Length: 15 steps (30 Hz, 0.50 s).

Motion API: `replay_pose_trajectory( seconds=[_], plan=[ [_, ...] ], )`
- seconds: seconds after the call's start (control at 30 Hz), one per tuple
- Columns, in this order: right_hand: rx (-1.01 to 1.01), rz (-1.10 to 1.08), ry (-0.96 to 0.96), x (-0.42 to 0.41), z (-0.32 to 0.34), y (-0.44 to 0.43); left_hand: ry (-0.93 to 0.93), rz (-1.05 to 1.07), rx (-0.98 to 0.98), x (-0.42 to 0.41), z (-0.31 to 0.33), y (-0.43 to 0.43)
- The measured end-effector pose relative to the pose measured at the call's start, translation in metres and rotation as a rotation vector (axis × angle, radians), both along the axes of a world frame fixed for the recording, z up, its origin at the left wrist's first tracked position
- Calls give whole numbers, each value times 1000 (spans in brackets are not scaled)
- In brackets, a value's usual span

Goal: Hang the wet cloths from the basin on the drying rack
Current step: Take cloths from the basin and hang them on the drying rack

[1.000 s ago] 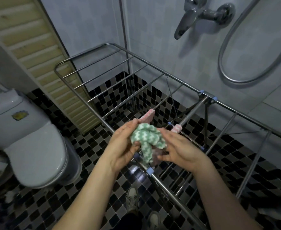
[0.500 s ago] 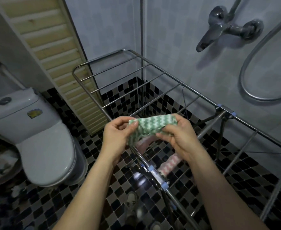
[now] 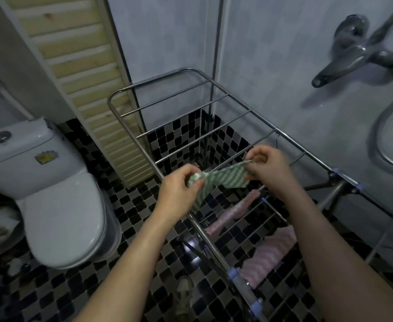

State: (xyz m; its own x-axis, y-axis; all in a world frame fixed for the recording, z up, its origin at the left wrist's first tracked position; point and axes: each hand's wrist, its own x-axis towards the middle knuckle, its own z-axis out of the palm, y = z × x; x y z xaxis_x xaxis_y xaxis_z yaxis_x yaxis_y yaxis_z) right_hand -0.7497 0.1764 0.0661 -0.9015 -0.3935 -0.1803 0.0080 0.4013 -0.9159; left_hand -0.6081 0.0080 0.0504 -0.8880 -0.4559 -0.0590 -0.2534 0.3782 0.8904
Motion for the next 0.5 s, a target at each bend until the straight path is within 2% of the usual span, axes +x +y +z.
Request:
replay_pose_trajectory(
  seconds=[0.1,0.27,0.37,0.5],
  plan=[
    [120,23,85,-6,-9,1,-88,-36,17,-1,-18,-1],
    [148,31,140,-27,-15,-19,-109,20,158,-11,-27,-16],
    [188,14,197,-38,-26,-49,-88,131,121,-17,-33,-30],
    [227,70,208,-42,-45,-88,-127,247,-80,-29,-45,-50]
  ],
)
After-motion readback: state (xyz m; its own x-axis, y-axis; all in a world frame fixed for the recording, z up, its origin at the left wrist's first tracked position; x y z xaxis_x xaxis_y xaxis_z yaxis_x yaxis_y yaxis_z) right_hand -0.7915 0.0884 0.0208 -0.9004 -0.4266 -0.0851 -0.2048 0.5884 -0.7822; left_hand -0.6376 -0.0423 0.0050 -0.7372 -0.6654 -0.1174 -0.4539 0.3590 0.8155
